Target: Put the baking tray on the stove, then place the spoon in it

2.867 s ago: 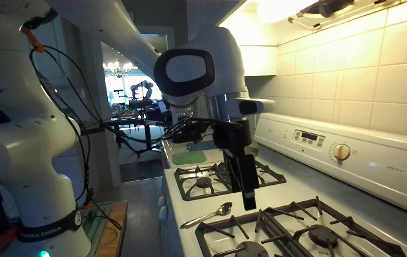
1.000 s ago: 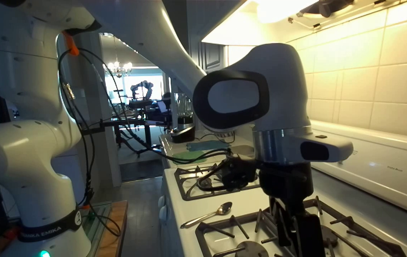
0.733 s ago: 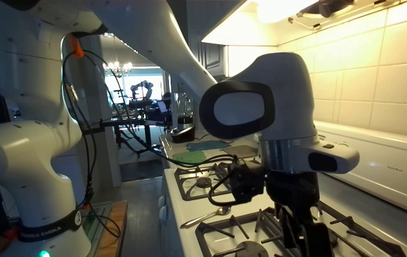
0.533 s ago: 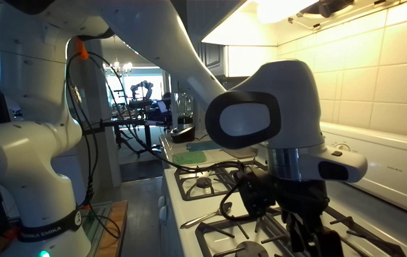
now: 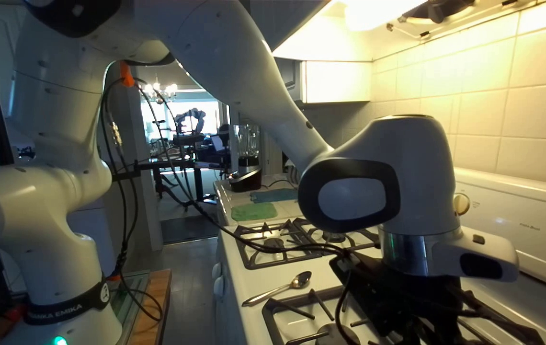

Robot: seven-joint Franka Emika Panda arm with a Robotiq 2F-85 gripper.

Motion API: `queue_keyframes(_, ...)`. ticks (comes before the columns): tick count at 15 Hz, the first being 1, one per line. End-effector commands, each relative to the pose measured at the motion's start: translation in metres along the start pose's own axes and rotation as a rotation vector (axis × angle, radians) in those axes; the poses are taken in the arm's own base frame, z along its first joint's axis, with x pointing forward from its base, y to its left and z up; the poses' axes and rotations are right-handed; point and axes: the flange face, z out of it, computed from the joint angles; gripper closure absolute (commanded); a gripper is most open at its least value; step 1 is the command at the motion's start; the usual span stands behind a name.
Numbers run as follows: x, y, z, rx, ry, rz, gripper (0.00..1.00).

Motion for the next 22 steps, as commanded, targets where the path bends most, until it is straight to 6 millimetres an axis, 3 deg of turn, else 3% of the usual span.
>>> queue_keyframes(1,0.014,0.008,0.014,-0.002,0.02,-0.045,0.0)
queue_keyframes(10,0.027,0.005,0.036,-0.034,0.028,-0.104,0.0)
queue_keyframes(11,0.027,0.005,0.038,-0.038,0.03,-0.107,0.04)
queue_keyframes(12,0.028,0.005,0.04,-0.039,0.033,-0.11,0.26)
queue_keyframes(14,0.03,0.006,0.041,-0.042,0.035,-0.113,0.31)
queue_keyframes(22,0.032,0.007,0.044,-0.042,0.033,-0.113,0.87)
